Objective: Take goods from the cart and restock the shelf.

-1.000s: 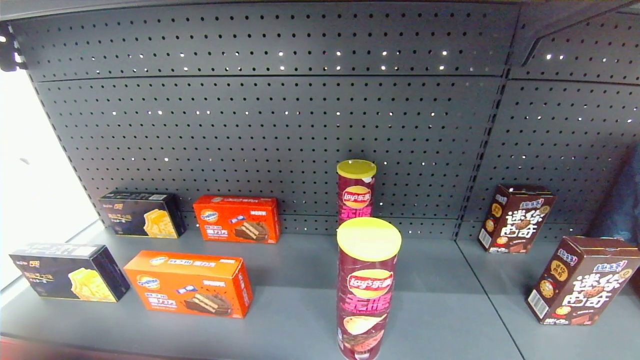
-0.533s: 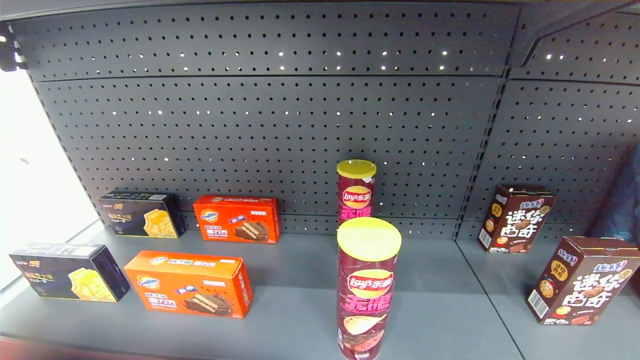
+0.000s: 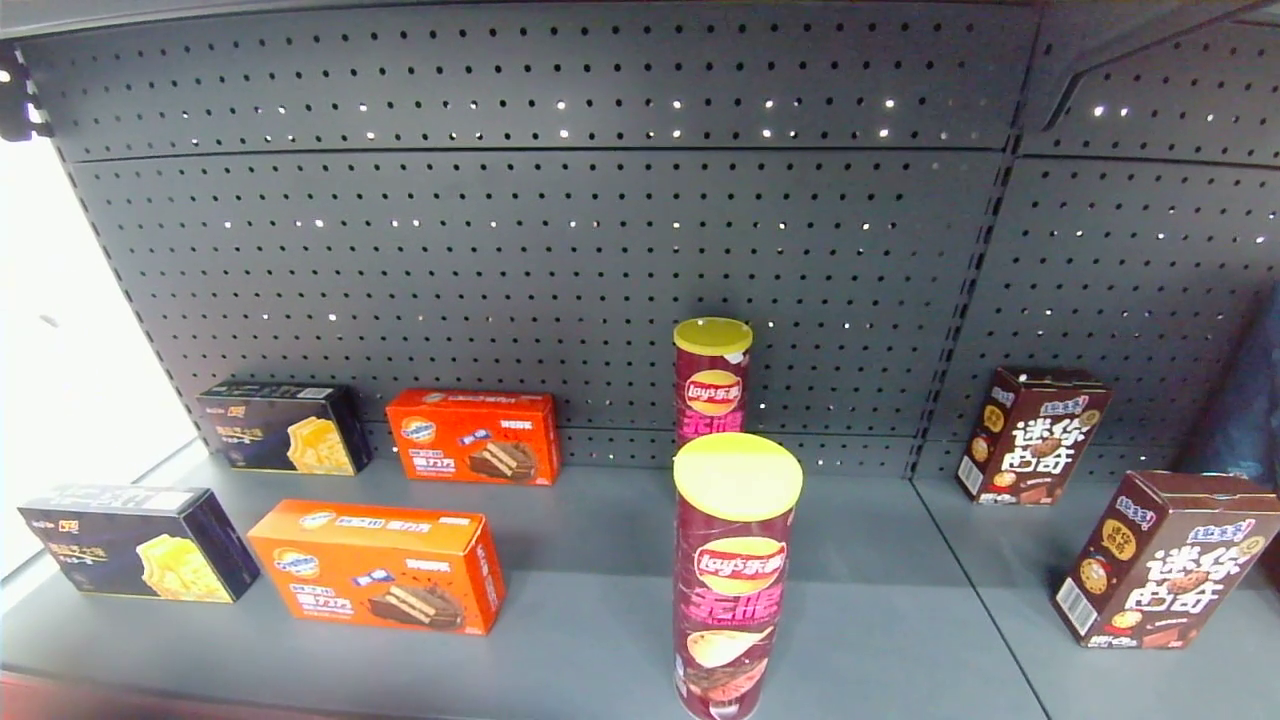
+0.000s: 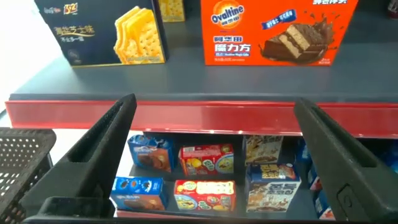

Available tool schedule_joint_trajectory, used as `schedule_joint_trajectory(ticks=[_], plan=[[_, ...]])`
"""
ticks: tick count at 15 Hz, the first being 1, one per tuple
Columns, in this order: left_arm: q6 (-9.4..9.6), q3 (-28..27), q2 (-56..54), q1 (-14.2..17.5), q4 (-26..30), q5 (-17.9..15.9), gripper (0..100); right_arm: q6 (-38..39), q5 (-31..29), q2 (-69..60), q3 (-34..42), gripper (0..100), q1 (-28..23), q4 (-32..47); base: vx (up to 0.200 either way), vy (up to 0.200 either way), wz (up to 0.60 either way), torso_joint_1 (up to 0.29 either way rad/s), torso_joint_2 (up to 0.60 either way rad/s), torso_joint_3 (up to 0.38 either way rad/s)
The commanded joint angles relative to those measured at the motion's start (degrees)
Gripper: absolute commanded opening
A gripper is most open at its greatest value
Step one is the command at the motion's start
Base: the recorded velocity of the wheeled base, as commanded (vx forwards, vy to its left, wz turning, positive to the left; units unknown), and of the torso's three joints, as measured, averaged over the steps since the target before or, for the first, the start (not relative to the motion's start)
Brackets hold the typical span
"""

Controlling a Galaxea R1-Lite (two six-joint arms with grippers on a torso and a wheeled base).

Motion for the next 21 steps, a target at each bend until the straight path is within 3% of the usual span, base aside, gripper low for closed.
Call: schedule_joint_trajectory(ticks=[1,6,21], plan=[[-0.12,0.0,0.1,0.0,0.0,0.0,100,0.0,0.0,0.1,0.0,100,0.0,0.0,0.0,0.0,0.0,0.0,0.0,0.0],[0.06,0.0,0.1,0.0,0.0,0.0,100,0.0,0.0,0.1,0.0,100,0.0,0.0,0.0,0.0,-0.24,0.004,0.0,0.001],[-0.12,0.0,0.1,0.0,0.0,0.1,100,0.0,0.0,0.1,0.0,100,0.0,0.0,0.0,0.013,0.0,0.0,0.0,0.005]])
